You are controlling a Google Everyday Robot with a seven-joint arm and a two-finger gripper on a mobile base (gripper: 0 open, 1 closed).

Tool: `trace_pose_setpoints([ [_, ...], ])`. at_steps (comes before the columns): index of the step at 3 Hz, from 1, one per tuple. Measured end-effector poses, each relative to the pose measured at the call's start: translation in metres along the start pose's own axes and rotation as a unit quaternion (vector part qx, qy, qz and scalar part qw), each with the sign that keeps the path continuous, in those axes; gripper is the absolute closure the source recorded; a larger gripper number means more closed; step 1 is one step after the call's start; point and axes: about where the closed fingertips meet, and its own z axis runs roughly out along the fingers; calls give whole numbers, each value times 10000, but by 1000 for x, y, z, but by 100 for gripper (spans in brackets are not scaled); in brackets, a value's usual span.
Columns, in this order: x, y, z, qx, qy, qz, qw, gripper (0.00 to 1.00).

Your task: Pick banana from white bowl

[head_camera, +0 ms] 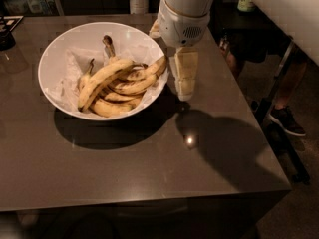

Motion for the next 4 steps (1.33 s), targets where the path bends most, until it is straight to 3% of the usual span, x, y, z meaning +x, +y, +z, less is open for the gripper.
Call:
trace_pose_setpoints([
  [1,-13,-27,4,-68,101,-435,9990,0],
  [2,-50,-63,10,-140,92,-1065,9942,0],
  [3,-67,-75,10,17,-14,-1185,9930,0],
  [4,-77,-76,18,-165,-224,-1098,9936,0],
])
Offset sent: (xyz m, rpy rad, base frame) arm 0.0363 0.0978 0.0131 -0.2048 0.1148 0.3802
